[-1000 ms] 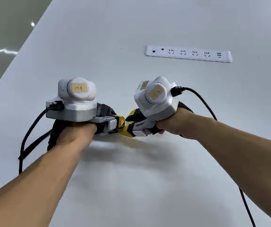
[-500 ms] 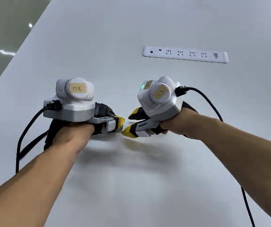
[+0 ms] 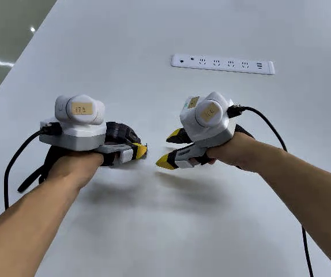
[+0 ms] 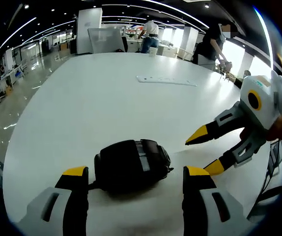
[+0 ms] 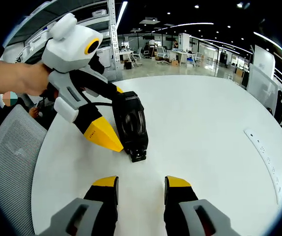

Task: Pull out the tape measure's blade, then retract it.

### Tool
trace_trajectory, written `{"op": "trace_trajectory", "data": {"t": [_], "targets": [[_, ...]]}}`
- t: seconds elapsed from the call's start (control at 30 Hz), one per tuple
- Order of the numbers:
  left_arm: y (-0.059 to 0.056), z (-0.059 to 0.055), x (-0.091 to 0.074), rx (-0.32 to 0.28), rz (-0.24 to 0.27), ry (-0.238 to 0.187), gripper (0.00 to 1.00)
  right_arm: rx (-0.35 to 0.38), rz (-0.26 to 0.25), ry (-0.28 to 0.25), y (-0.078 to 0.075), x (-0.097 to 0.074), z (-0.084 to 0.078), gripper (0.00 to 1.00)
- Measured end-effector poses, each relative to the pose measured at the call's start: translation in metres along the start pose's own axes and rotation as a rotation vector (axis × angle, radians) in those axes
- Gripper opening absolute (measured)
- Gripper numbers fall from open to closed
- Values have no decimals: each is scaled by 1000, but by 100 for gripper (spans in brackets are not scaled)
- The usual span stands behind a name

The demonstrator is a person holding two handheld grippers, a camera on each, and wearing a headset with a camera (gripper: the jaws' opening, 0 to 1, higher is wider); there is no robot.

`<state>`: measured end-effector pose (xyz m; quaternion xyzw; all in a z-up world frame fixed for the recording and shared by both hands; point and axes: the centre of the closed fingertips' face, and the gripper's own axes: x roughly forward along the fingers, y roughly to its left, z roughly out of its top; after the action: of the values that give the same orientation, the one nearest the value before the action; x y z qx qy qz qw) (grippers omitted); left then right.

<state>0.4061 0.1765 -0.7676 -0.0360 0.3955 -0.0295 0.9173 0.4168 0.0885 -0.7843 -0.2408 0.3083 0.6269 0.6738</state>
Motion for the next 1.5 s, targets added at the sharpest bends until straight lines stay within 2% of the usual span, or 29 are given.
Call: {"op": "trace_trajectory", "data": {"t": [0.23,0.43,0.7,0.8,0.93,1.5], "targets": [[-9,-4,-5,26,-53,-5,77,15,-22,-2,0,-12,-6,37],[-14,-6,-9,59,-81,-16,81,56,-41,-20,2,-21,-7,42],[-18,-9,-15,101,-108,-21,84,64,-72,-31,5,-34,-13,46],[-16,-9,-17,119,-115,-26,85,85,-79,-41,6,-38,-14,49],[-19,-9,-21,136,-145,-42,86,79,-91,-48,9,-45,-19,51],[-18,-10,-33,190,-168,-86,91,147,-146,-93,19,-73,-34,58]]}}
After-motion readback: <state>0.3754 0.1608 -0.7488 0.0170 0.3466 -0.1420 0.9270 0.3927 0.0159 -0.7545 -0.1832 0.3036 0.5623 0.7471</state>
